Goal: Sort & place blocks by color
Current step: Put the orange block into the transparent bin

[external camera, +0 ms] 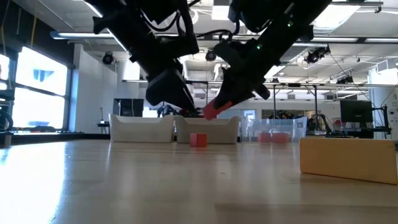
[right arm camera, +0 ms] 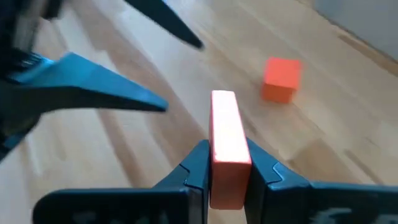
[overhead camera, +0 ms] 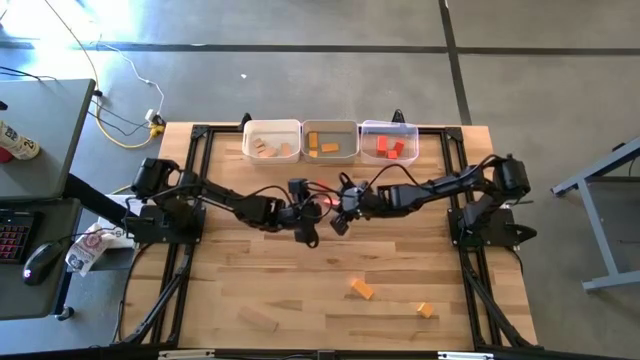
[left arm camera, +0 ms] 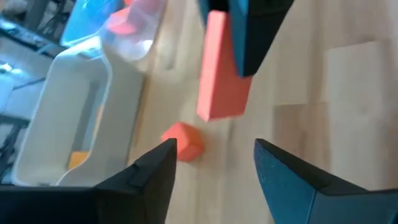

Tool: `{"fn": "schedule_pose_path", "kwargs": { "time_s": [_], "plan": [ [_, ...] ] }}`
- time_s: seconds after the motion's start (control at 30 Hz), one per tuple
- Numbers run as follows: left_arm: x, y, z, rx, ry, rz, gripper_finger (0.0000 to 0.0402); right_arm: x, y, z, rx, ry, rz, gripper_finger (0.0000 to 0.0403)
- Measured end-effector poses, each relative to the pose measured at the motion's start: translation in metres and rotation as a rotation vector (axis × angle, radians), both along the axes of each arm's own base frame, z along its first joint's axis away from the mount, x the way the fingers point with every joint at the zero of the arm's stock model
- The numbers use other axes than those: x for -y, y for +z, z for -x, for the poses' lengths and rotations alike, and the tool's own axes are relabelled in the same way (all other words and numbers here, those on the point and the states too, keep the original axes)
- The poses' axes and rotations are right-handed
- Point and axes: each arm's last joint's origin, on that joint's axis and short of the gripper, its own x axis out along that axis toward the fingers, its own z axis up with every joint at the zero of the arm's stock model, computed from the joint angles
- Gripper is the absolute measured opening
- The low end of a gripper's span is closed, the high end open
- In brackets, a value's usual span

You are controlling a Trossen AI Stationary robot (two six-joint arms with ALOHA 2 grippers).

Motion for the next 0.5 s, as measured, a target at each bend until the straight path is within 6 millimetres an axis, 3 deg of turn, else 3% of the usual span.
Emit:
{"fn": "schedule_pose_path", "kwargs": {
  "time_s": [0.2, 0.5],
  "plan": [
    [-0.011, -0.001, 0.002, 0.004, 0.06, 0.01, 0.0207, 0.026, -0.005, 0.007, -0.088, -0.06, 0.021, 0.0035],
    [-0.011, -0.002, 0.003, -0.001, 0.065, 0.031, 0.0208, 0.074, -0.011, 0.024, -0.243, -0.171, 0.104, 0.0035]
  ]
}}
